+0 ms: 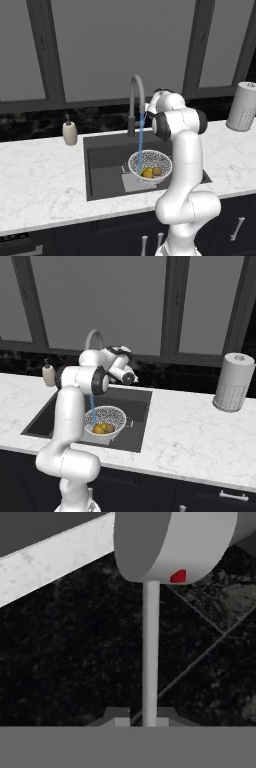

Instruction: Put the colander in the sink, put the pear, pear, kiwi in the colander, and turn on the sink faucet and pour water over the colander.

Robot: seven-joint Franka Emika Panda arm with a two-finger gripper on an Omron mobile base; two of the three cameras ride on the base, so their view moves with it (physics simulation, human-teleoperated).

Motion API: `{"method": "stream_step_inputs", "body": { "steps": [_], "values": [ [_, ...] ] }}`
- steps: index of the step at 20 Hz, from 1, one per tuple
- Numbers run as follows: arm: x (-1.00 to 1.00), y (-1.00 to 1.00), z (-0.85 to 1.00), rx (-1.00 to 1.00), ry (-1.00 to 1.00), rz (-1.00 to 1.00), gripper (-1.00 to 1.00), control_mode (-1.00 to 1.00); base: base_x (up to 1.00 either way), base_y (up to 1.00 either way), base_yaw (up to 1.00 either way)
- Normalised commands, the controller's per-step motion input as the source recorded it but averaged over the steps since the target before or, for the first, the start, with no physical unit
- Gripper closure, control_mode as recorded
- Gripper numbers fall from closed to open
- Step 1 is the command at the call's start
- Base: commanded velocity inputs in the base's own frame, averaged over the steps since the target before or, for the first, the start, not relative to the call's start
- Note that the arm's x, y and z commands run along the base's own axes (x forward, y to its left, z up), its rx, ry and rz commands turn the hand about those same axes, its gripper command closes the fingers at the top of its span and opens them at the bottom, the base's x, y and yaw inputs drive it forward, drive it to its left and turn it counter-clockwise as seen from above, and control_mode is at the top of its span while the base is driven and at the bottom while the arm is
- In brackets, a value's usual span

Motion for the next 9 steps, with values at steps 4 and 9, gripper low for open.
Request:
{"method": "stream_step_inputs", "body": {
  "steps": [4, 9],
  "values": [
    [0.13, -1.00, 1.00, 0.38, 0.10, -0.12, 1.00, -1.00, 0.00, 0.00, 0.00],
    [-0.11, -1.00, 1.00, 0.48, -0.03, -0.09, 1.00, -1.00, 0.00, 0.00, 0.00]
  ]
}}
